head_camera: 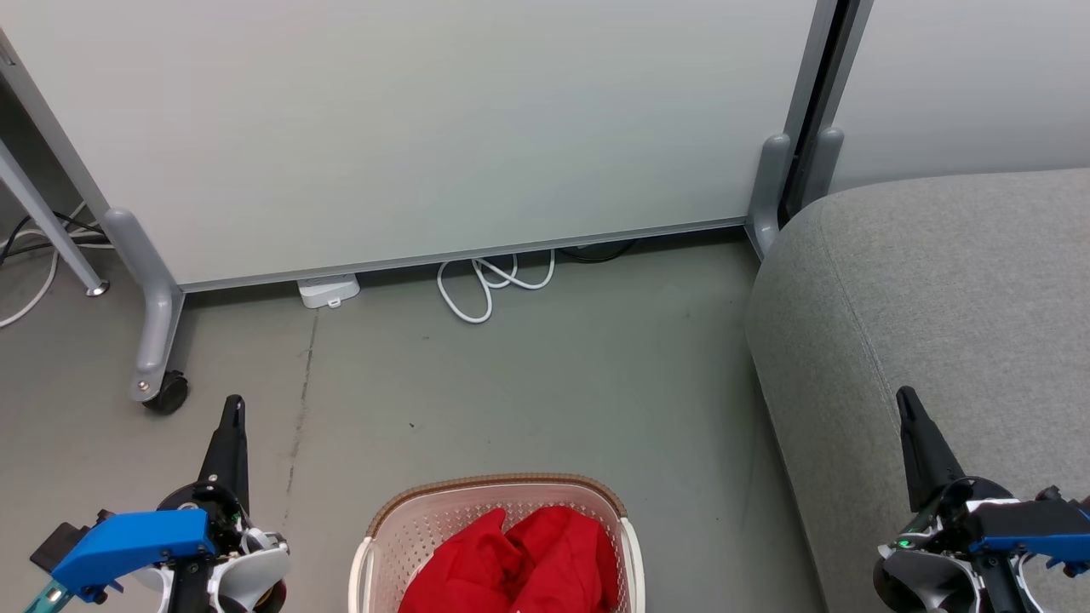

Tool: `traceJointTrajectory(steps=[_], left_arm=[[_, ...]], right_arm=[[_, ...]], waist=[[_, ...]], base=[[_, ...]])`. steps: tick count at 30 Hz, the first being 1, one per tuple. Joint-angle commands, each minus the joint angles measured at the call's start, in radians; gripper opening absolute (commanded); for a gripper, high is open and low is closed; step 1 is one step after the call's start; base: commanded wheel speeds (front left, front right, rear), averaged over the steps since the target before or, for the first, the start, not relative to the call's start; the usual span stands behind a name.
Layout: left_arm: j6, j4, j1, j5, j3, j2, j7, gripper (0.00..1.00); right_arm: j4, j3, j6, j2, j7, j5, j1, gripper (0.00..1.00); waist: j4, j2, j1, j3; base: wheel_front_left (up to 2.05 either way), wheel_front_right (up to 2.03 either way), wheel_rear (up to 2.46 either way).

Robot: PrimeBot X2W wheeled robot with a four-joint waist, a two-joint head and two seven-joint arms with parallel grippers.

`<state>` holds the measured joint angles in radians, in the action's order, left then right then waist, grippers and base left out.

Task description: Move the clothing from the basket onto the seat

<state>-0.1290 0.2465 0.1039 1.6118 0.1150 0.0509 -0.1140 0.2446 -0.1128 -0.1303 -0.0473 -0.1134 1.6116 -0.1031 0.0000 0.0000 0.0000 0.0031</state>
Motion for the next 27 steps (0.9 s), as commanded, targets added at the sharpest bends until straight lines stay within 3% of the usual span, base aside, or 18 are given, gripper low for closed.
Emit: traceJointTrajectory(steps=[1,19,20,22,23,24,27], left_arm=[[-0.003,-0.005,0.009,0.002,0.001,-0.002,-0.003,0.0],[-0.003,-0.005,0.009,0.002,0.001,-0.002,-0.003,0.0],[0.0,0.0,0.0,0.0,0.0,0.0,0.0,1.0],[0.0,0.015,-0.013,0.0,-0.001,-0.001,0.002,1.0],[0.0,0.024,-0.024,0.0,-0.002,-0.003,0.002,0.0],[0.0,0.034,-0.036,0.0,-0.002,-0.004,0.002,1.0],[0.0,0.03,-0.04,-0.004,-0.014,-0.005,0.016,1.0]], right_arm=[[0.002,-0.002,-0.001,-0.006,-0.004,0.003,-0.012,0.0],[0.002,-0.002,-0.001,-0.006,-0.004,0.003,-0.012,0.0],[0.0,0.0,0.0,0.0,0.0,0.0,0.0,1.0],[0.014,0.002,0.001,0.004,0.001,0.0,0.013,1.0],[0.023,0.003,0.002,0.006,0.002,0.0,0.022,0.0],[0.032,0.003,0.002,0.007,0.002,0.0,0.031,1.0],[0.026,0.013,0.002,0.007,0.016,-0.008,0.035,1.0]], waist=[[0.0,0.0,0.0,0.0],[0.0,0.0,0.0,0.0],[0.0,0.0,0.0,0.0],[0.0,0.0,0.0,0.0],[0.0,0.0,0.0,0.0],[0.0,0.0,0.0,0.0],[0.0,0.0,0.0,0.0]], base=[[0.0,0.0,0.0],[0.0,0.0,0.0],[0.0,0.0,0.0],[0.0,0.0,0.0],[0.0,0.0,0.0],[0.0,0.0,0.0],[0.0,0.0,0.0]])
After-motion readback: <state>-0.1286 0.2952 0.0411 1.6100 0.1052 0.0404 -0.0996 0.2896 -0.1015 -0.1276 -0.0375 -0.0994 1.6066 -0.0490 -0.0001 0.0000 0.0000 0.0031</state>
